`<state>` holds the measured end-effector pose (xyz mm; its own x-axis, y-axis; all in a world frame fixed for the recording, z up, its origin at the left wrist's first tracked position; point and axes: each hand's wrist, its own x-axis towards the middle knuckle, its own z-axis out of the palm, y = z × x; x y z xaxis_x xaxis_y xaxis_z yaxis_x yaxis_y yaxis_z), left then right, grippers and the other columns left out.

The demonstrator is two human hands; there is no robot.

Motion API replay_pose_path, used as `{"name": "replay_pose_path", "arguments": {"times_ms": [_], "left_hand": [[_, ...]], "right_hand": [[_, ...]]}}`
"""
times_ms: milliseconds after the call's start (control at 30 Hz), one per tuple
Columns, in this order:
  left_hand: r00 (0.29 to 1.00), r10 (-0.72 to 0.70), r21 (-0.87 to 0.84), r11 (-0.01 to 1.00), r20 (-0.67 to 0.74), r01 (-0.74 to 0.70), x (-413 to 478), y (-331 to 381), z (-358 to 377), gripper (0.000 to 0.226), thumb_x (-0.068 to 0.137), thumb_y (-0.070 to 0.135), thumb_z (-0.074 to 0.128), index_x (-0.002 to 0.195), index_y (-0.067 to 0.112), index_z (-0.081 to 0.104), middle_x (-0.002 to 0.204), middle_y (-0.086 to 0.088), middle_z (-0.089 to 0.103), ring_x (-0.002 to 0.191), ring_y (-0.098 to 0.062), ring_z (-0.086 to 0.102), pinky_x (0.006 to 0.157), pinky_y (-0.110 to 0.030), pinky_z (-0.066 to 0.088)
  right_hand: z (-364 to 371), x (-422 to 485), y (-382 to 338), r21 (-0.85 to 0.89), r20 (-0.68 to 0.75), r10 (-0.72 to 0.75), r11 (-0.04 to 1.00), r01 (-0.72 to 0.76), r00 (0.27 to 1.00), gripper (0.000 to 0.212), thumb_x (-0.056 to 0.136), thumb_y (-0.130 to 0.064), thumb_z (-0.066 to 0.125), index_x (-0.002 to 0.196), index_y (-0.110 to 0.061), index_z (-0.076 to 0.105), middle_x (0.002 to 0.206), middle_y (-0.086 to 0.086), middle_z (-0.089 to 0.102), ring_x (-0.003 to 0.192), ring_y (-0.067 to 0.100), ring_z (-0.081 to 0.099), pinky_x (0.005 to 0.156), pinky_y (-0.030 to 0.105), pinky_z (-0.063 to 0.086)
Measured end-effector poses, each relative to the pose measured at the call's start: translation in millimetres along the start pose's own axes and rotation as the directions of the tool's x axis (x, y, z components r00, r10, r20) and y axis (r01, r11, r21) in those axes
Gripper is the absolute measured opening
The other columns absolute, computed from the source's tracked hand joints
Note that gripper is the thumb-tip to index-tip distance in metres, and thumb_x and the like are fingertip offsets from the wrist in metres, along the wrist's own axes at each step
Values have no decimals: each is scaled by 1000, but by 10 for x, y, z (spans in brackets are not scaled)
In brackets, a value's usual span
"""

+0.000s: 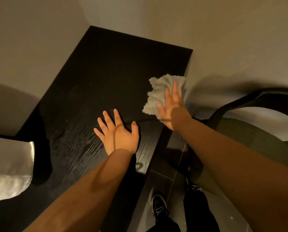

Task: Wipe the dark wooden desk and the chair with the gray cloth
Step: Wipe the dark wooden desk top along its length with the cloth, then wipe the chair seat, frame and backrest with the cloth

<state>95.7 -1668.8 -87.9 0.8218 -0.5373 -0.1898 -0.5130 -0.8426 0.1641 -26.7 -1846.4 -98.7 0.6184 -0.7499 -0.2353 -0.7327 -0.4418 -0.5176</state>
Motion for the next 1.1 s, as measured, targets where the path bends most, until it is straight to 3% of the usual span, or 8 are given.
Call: {"name": "replay_pose_path", "arguments": {"times_ms": [200,267,367,533,667,800,933,1100], "left_hand": [[1000,14,15,1000,-3,-14,3,-44,23,90,93,72,25,168,24,11,176,-13,1,160,-40,-5,127,-62,-5],[1000,11,12,1000,-3,-11,8,-35,21,92,92,72,26,168,24,12,175,-14,2,160,-41,-4,127,-63,-4],[1000,1,17,1000,-12,0,16,-20,10,92,91,72,27,168,24,12,175,-14,2,160,-41,-3,127,-64,-3],[1000,5,17,1000,4,-5,6,-11,-20,90,93,72,28,168,25,12,175,-13,2,160,-40,-4,127,-64,-2],[993,113,-68,991,-45,-116,-37,-24,-46,81,93,65,33,162,24,33,174,-10,18,161,-34,7,128,-61,0],[839,540,-92,834,-57,-543,-119,-25,9,68,91,55,40,148,21,58,165,-10,41,155,-31,29,129,-53,14],[742,666,-121,745,74,-656,-192,342,-24,58,99,46,54,154,29,49,170,-2,30,161,-22,14,130,-49,-2],[563,811,39,565,159,-824,17,844,48,66,99,53,49,161,33,38,176,1,11,162,-22,2,131,-49,-2]], "right_hand": [[317,-371,-335,4,-57,97,995,-96,994,69,112,-29,36,165,-1,2,171,23,-18,157,45,16,128,44,23],[520,-857,-415,-84,-7,68,994,-68,998,70,109,-25,45,164,0,12,170,32,-10,141,44,47,105,35,50],[622,-1411,-423,-72,-18,11,997,-13,1000,76,98,-28,68,161,-6,34,169,33,4,118,29,69,71,23,55],[527,-1783,-25,80,83,32,996,-38,996,68,109,-42,24,167,-12,7,175,16,3,161,30,15,127,44,29],[363,-2029,448,-30,81,89,996,-87,993,73,109,-21,46,167,-9,4,174,17,-11,160,25,7,128,37,25],[514,-2213,892,-143,127,206,972,-187,970,83,105,-23,54,166,-9,-1,173,18,-15,158,33,-20,132,42,7],[921,-2370,1104,-194,243,353,930,-311,904,73,112,-42,25,164,-4,-10,166,28,-27,157,44,-20,130,51,-5],[1147,-2134,1169,-103,200,451,893,-439,870,85,109,-55,26,160,-9,-24,154,28,-49,155,46,-25,131,52,0]]}}
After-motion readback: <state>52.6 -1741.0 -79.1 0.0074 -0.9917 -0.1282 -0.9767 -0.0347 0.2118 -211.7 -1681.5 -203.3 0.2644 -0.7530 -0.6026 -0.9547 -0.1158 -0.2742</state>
